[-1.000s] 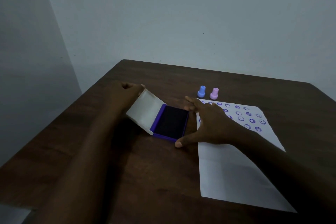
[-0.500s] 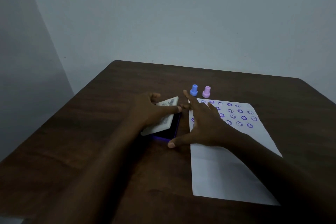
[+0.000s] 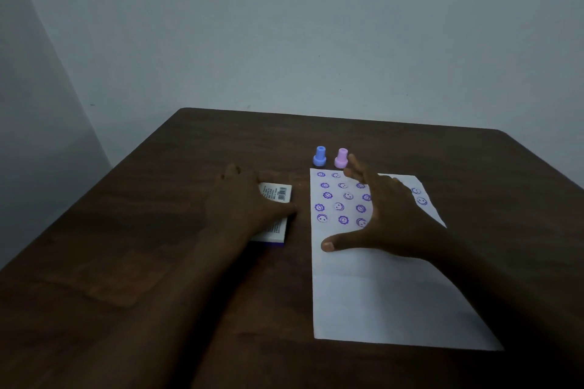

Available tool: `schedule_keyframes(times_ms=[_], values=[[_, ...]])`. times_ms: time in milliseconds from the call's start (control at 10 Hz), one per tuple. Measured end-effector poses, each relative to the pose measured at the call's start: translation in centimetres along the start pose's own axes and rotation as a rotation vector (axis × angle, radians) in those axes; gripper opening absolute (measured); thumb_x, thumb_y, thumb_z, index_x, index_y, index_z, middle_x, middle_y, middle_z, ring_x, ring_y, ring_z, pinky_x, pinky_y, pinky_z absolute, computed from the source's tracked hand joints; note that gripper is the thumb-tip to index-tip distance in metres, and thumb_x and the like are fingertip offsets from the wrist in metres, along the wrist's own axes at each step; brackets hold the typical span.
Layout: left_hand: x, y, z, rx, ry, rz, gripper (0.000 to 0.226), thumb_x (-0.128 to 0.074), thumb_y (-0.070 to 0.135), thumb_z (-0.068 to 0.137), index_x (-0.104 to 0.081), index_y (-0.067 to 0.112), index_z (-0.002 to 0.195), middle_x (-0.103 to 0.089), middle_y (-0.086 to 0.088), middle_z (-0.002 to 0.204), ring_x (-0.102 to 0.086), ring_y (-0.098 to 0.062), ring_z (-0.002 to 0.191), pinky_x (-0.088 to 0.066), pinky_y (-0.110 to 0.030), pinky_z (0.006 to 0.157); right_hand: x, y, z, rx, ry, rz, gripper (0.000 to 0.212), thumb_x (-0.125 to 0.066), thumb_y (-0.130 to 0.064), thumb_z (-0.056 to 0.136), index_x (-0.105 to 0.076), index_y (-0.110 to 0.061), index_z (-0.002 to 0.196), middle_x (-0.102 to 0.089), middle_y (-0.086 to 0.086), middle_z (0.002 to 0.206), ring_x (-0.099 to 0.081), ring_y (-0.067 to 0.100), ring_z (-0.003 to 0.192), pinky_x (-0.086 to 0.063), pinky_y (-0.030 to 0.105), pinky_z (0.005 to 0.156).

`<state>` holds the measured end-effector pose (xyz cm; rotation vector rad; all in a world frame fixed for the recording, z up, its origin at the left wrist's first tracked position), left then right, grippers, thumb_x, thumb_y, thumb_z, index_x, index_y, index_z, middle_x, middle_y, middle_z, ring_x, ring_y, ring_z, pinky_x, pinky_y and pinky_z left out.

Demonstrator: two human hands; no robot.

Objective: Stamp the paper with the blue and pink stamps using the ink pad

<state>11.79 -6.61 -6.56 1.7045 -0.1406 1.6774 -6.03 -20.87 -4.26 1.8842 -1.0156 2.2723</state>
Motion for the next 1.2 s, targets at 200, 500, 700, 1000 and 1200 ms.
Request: schedule_keyframes(times_ms=[200, 500, 700, 1000, 1200], values=[[0.2, 0.4, -0.2, 0.018, 0.016, 0.042, 0.09, -0.075, 0.076, 0.065, -0.06, 0.02, 0.133, -0.051, -0.01, 0.143, -0.049, -0.027, 0.133, -0.047, -0.04, 0.1, -0.1, 1.6, -0.4, -0.046, -0.001, 0.022, 0.146, -0.069, -0.087, 0.034, -0.006, -0.038, 0.155, -0.037, -0.015, 0.157, -0.035, 0.014, 0.143, -0.025, 0.046, 0.12], [0.1, 3.2, -1.4, -0.215, 0.02, -0.11, 0.089, -0.073, 0.078, 0.065, -0.056, 0.03, 0.138, -0.046, -0.002, 0.149, -0.045, -0.025, 0.138, -0.042, -0.04, 0.106, 1.3, 5.2, -0.7, -0.069, 0.205, 0.03, 0.109, -0.062, -0.09, 0.053, -0.038, -0.037, 0.146, -0.044, -0.014, 0.151, -0.036, 0.007, 0.137, -0.035, 0.033, 0.111], [0.9, 9.3, -4.3, -0.574, 0.195, 0.111, 0.109, -0.036, 0.088, 0.079, -0.023, 0.02, 0.162, -0.017, -0.005, 0.173, -0.011, -0.024, 0.16, -0.008, -0.045, 0.129, 3.4, 4.8, -1.0, -0.02, 0.427, -0.087, 0.116, -0.04, -0.087, 0.067, -0.011, -0.022, 0.158, -0.011, -0.002, 0.167, -0.008, 0.018, 0.154, -0.009, 0.043, 0.122], [1.3, 7.9, -4.3, -0.512, 0.152, 0.114, 0.113, -0.022, 0.092, 0.076, -0.012, 0.022, 0.165, -0.004, 0.0, 0.174, 0.003, -0.017, 0.16, 0.005, -0.035, 0.128, 3.3, 4.3, -0.7, 0.005, 0.369, -0.157, 0.118, -0.027, -0.091, 0.065, -0.009, -0.021, 0.158, -0.005, -0.002, 0.168, -0.004, 0.017, 0.154, -0.011, 0.047, 0.124], [4.1, 8.9, -0.7, -0.49, 0.269, 0.098, 0.106, -0.02, 0.088, 0.086, -0.025, 0.014, 0.162, -0.02, -0.008, 0.172, -0.013, -0.024, 0.159, -0.012, -0.046, 0.127, 6.6, 5.0, 3.6, 0.03, 0.414, -0.152, 0.11, -0.034, -0.087, 0.073, -0.004, -0.025, 0.158, -0.001, -0.006, 0.167, 0.001, 0.012, 0.154, -0.005, 0.04, 0.124]])
Point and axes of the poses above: each hand's wrist, its own z-axis towards the middle knuckle, its own x-axis out of the back of the hand, y = z × x, the point moved 9 cm from there along z, towards the middle knuckle
